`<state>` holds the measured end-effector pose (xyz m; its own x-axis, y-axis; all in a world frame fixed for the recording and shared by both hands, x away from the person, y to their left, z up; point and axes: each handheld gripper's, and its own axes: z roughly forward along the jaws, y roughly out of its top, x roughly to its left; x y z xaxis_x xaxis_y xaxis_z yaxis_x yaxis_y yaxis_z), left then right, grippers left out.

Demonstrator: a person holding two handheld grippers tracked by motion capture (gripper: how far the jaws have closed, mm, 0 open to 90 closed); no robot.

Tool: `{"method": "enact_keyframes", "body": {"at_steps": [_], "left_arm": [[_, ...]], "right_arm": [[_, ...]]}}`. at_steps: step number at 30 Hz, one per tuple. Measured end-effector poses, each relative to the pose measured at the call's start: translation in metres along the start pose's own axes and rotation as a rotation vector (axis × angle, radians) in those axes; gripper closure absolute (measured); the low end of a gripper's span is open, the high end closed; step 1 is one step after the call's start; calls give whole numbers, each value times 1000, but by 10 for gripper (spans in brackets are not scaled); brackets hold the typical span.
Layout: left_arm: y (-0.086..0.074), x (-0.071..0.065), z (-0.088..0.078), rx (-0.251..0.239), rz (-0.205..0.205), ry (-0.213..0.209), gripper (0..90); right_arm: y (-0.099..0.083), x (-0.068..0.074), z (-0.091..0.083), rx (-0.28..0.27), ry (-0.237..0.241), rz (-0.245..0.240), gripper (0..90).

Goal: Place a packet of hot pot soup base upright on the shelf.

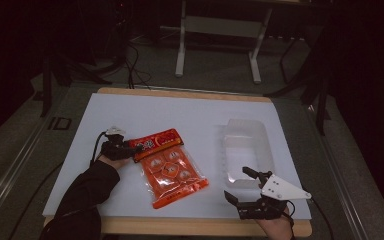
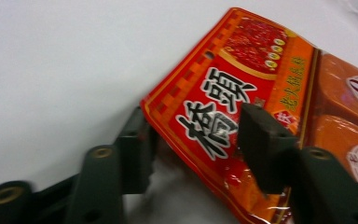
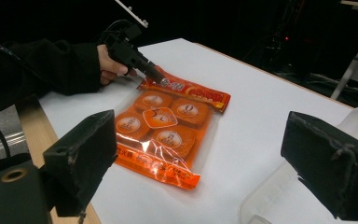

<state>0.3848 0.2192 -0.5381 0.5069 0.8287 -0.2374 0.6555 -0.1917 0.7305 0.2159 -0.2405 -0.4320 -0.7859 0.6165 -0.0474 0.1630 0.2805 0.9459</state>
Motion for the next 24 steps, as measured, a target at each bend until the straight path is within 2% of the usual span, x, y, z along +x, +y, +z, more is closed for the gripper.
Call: {"method": "enact_keyframes", "body": {"at_steps": [3, 5, 8, 12, 15, 19, 24], "left_arm": [[1, -2, 3, 11, -8, -11, 592], [1, -2, 4, 15, -21, -5, 632], [1, -4, 4, 22, -19, 13, 686], [3, -10, 7, 38, -32, 35, 807], [5, -15, 8, 59, -25, 58, 886], [7, -18, 8, 59, -23, 83, 900], [8, -21, 0, 4, -28, 74, 900]], "right_arm": [[0, 0, 0, 1, -1, 1, 104], [0, 0, 0, 1, -1, 0, 104], [0, 1, 0, 3, -2, -4, 104], [0, 0, 1, 6, -2, -2, 104], [0, 1, 1, 6, -3, -2, 104], [0, 1, 0, 3, -5, -1, 104], [0, -1, -1, -4, -2, 7, 103]]}}
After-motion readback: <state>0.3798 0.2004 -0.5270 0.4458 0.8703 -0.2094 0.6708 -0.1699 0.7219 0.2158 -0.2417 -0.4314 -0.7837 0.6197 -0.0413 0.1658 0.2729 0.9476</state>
